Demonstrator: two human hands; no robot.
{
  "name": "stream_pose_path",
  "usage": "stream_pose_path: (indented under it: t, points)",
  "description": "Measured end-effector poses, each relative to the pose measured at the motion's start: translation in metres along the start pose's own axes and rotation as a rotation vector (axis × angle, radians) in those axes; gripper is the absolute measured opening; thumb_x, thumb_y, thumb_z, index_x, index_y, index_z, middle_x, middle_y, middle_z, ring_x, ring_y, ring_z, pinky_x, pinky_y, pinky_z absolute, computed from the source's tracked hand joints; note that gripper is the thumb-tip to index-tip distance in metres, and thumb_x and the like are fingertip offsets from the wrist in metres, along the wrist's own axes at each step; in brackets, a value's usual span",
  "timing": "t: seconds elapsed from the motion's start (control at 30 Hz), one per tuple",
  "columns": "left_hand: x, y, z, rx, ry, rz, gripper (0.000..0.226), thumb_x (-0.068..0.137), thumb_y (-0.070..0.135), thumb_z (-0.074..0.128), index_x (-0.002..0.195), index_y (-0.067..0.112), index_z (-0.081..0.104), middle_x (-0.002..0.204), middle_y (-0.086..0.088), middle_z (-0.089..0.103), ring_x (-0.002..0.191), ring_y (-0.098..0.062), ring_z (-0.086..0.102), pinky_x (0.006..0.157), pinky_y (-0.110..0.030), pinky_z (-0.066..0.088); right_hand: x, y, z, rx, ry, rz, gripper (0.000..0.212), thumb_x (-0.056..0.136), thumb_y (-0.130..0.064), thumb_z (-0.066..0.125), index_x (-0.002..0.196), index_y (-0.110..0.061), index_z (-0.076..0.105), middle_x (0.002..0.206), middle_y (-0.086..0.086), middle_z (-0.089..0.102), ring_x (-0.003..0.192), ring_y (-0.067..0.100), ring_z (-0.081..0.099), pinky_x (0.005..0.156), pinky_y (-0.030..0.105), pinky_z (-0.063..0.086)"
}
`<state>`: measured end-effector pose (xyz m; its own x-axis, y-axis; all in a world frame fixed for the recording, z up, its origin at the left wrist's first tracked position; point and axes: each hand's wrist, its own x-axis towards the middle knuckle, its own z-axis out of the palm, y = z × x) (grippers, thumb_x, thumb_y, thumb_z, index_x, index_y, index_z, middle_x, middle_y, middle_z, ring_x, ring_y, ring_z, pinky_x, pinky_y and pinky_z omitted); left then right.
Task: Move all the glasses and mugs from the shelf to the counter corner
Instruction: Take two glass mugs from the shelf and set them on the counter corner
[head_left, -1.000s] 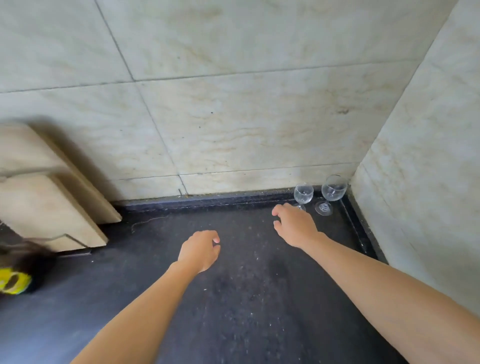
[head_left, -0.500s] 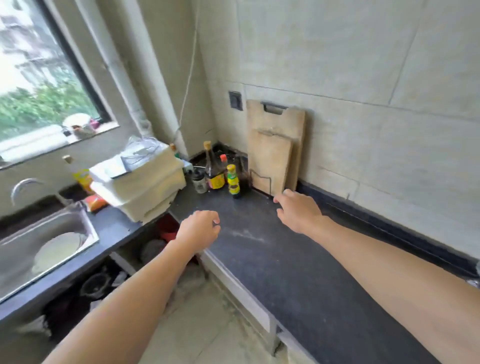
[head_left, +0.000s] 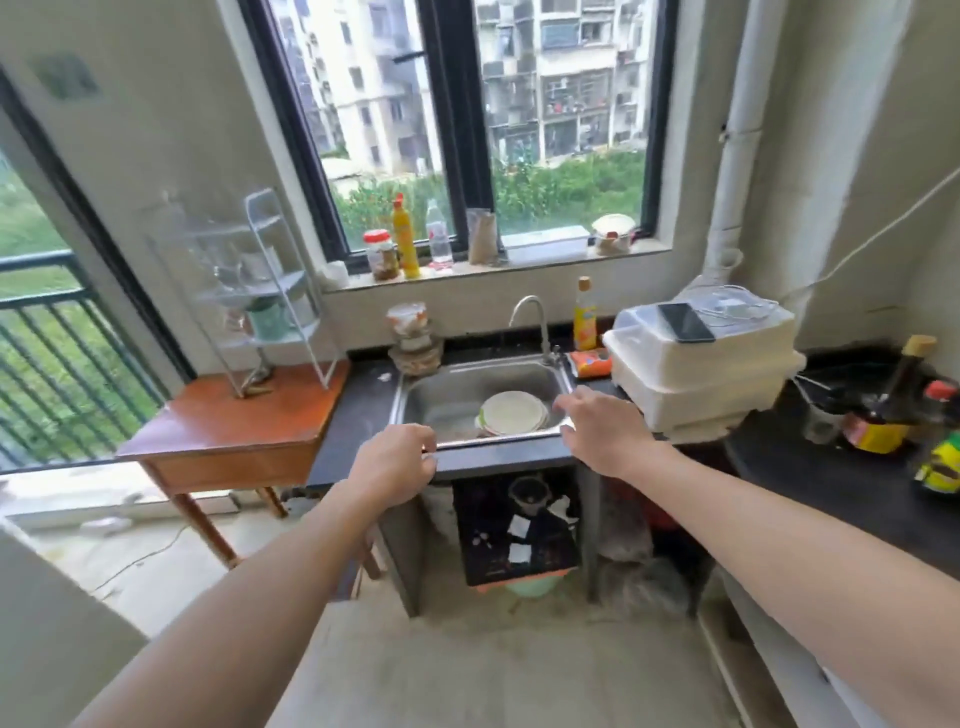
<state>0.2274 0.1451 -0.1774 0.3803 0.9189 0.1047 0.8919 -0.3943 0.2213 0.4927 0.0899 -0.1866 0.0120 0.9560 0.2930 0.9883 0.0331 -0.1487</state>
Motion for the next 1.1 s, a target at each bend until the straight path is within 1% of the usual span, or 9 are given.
stream_pose_path:
  t: [0.13, 0.23, 0.37, 0.6, 0.73, 0.87, 0.93, 1.03, 1.1]
  points:
    - [0.007, -0.105, -0.039, 0.019, 0.008, -0.122, 0.018, 0.086, 0.030, 0.057, 0.100, 0.025, 0.067, 0.103, -0.003, 0.070, 0.094, -0.024, 0.064, 0.084, -0.038, 0.053, 0.076, -0.092, 0.028, 0.073, -0.008, -0.107, 0.032, 0.092, -0.024, 0.050, 0.123, -0.018, 0.055, 0.119, 0.007, 0.059, 0.107, 0.030, 0.059, 0.081, 0.039, 0.047]
    - [0.023, -0.167, -0.056, 0.015, 0.035, -0.198, 0.014, 0.086, 0.028, 0.056, 0.094, 0.024, 0.066, 0.097, -0.001, 0.070, 0.089, -0.022, 0.063, 0.074, -0.032, 0.048, 0.132, -0.144, 0.043, 0.097, 0.003, -0.200, 0.029, 0.092, -0.025, 0.051, 0.119, -0.017, 0.056, 0.115, 0.007, 0.061, 0.103, 0.030, 0.060, 0.081, 0.039, 0.047]
    - [0.050, -0.222, -0.061, -0.030, 0.070, -0.294, 0.012, 0.085, 0.029, 0.056, 0.088, 0.025, 0.067, 0.089, 0.000, 0.070, 0.083, -0.021, 0.064, 0.072, -0.032, 0.050, 0.198, -0.188, 0.063, 0.099, -0.008, -0.284, 0.029, 0.092, -0.025, 0.052, 0.119, -0.016, 0.057, 0.115, 0.007, 0.061, 0.103, 0.031, 0.061, 0.081, 0.041, 0.049]
    - [0.137, -0.316, -0.082, -0.056, 0.150, -0.417, 0.017, 0.086, 0.030, 0.058, 0.095, 0.022, 0.069, 0.097, -0.002, 0.070, 0.090, -0.021, 0.063, 0.083, -0.040, 0.054, 0.350, -0.249, 0.101, 0.122, -0.014, -0.366, 0.034, 0.092, -0.030, 0.052, 0.123, -0.018, 0.054, 0.118, 0.006, 0.060, 0.105, 0.031, 0.061, 0.082, 0.041, 0.050]
    - [0.183, -0.366, -0.118, -0.131, 0.235, -0.486, 0.013, 0.085, 0.028, 0.059, 0.090, 0.023, 0.070, 0.086, 0.002, 0.069, 0.079, -0.015, 0.063, 0.074, -0.036, 0.055, 0.438, -0.293, 0.101, 0.173, 0.018, -0.447, 0.030, 0.092, -0.028, 0.051, 0.119, -0.016, 0.055, 0.116, 0.007, 0.062, 0.099, 0.033, 0.063, 0.077, 0.041, 0.050]
    - [0.218, -0.419, -0.153, -0.262, 0.322, -0.510, 0.010, 0.086, 0.025, 0.061, 0.085, 0.020, 0.070, 0.074, 0.004, 0.066, 0.072, -0.015, 0.061, 0.062, -0.028, 0.050, 0.510, -0.344, 0.102, 0.287, 0.077, -0.484, 0.030, 0.090, -0.024, 0.055, 0.119, -0.016, 0.057, 0.115, 0.008, 0.065, 0.093, 0.030, 0.064, 0.069, 0.034, 0.046]
    - [0.235, -0.448, -0.166, -0.302, 0.361, -0.515, 0.008, 0.086, 0.024, 0.063, 0.082, 0.020, 0.068, 0.075, 0.003, 0.065, 0.072, -0.016, 0.061, 0.059, -0.026, 0.046, 0.539, -0.370, 0.107, 0.339, 0.087, -0.493, 0.028, 0.090, -0.021, 0.057, 0.117, -0.014, 0.059, 0.112, 0.009, 0.067, 0.090, 0.028, 0.065, 0.071, 0.036, 0.051]
    - [0.267, -0.496, -0.182, -0.397, 0.429, -0.518, 0.010, 0.085, 0.020, 0.066, 0.085, 0.012, 0.071, 0.079, -0.005, 0.068, 0.077, -0.021, 0.064, 0.065, -0.029, 0.050, 0.581, -0.407, 0.117, 0.394, 0.103, -0.466, 0.033, 0.090, -0.020, 0.058, 0.122, -0.012, 0.059, 0.112, 0.010, 0.068, 0.092, 0.027, 0.066, 0.078, 0.043, 0.055]
    - [0.292, -0.531, -0.194, -0.459, 0.467, -0.506, 0.010, 0.084, 0.018, 0.067, 0.088, 0.010, 0.072, 0.080, -0.008, 0.070, 0.076, -0.022, 0.066, 0.069, -0.031, 0.052, 0.611, -0.431, 0.124, 0.425, 0.130, -0.425, 0.033, 0.090, -0.021, 0.060, 0.122, -0.012, 0.059, 0.110, 0.008, 0.069, 0.091, 0.025, 0.065, 0.078, 0.040, 0.054]
